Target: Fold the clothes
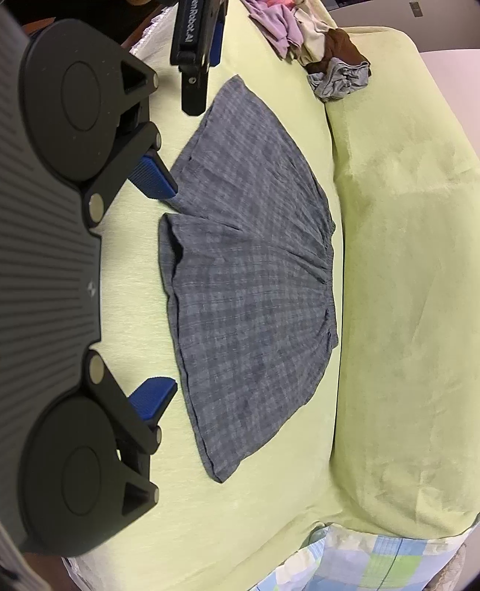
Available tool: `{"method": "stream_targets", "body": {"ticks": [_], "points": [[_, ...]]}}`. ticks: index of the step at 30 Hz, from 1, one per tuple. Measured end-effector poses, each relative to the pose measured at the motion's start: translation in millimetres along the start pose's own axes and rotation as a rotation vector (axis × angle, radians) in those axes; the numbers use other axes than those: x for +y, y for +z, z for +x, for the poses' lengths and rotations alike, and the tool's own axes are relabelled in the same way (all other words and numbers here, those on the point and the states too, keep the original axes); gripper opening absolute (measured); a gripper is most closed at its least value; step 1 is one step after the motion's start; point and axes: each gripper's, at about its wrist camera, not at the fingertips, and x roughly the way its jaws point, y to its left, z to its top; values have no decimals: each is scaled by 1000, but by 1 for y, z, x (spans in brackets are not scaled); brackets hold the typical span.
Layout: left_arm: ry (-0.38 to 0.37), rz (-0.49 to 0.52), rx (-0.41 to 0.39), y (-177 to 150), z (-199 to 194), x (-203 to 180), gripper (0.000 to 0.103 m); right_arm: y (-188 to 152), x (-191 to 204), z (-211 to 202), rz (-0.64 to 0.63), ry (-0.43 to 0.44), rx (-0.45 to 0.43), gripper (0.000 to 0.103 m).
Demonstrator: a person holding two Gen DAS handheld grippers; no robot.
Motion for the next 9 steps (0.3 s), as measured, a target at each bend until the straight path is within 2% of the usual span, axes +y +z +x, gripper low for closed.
{"method": "stream_targets", "body": {"ticks": [9], "points": [[-20,13,-17,-4,-2,-10,102,0,0,-1,-3,-1,0,101]]}}
